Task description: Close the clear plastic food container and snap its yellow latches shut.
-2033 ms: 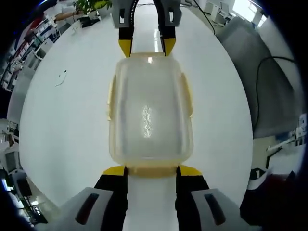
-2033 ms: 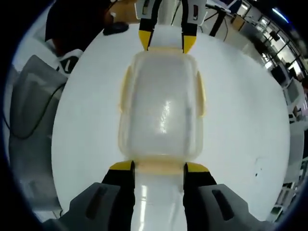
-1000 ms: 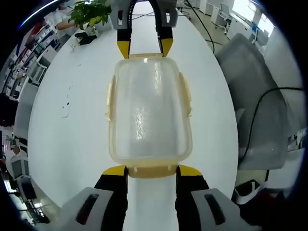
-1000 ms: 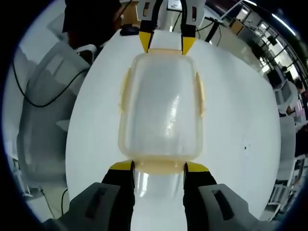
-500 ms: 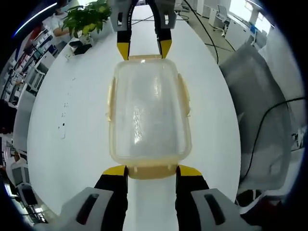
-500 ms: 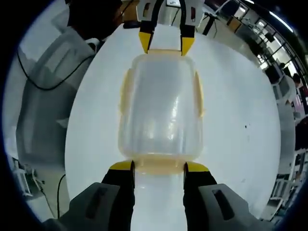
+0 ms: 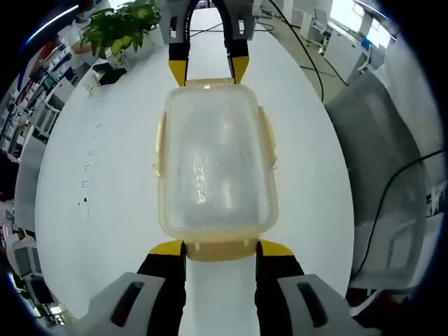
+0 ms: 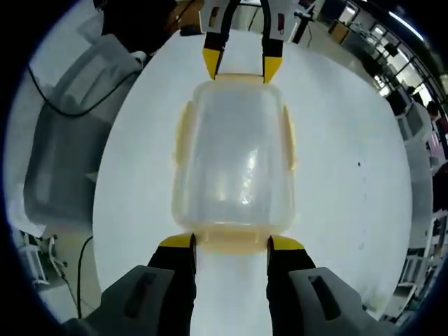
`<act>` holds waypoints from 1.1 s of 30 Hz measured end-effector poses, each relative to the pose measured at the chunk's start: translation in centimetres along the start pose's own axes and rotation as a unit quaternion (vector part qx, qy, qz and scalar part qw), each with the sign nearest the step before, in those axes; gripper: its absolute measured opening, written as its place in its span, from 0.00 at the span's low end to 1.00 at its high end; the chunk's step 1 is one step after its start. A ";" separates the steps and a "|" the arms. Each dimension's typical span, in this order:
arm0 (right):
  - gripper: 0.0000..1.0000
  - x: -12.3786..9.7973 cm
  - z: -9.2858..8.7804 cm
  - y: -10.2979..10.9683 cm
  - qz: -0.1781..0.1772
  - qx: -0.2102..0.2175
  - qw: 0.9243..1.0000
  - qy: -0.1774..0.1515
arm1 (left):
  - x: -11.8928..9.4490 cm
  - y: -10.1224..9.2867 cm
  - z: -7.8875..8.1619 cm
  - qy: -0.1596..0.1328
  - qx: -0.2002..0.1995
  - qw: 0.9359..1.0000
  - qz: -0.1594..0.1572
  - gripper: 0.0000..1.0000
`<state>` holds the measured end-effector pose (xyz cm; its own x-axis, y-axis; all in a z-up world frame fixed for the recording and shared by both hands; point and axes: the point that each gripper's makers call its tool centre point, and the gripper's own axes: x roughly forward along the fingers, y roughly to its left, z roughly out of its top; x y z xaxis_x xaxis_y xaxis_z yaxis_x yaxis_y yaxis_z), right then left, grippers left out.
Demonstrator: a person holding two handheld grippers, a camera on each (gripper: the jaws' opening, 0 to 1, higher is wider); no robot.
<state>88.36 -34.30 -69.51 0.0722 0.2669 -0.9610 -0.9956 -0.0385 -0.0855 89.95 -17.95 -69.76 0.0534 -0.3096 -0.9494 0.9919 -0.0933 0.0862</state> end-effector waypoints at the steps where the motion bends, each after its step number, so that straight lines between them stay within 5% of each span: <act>1: 0.36 0.1 -0.1 0.0 0.000 0.000 1.000 0.000 | 0.1 0.1 0.1 0.000 0.000 1.000 0.000 0.32; 23: 0.36 1.7 -2.6 -0.4 0.022 0.020 1.000 0.003 | 2.4 0.7 1.5 -0.008 0.009 1.000 -0.024 0.32; 33: 0.36 2.4 -2.4 -0.2 0.033 0.024 0.999 0.000 | 3.1 1.0 0.7 -0.005 0.007 0.999 -0.039 0.32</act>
<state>88.92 -35.96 -72.44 0.0058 0.2643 -0.9644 -0.9999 -0.0100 -0.0088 91.02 -19.68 -72.38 -0.0250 -0.3109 -0.9501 0.9913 -0.1305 0.0166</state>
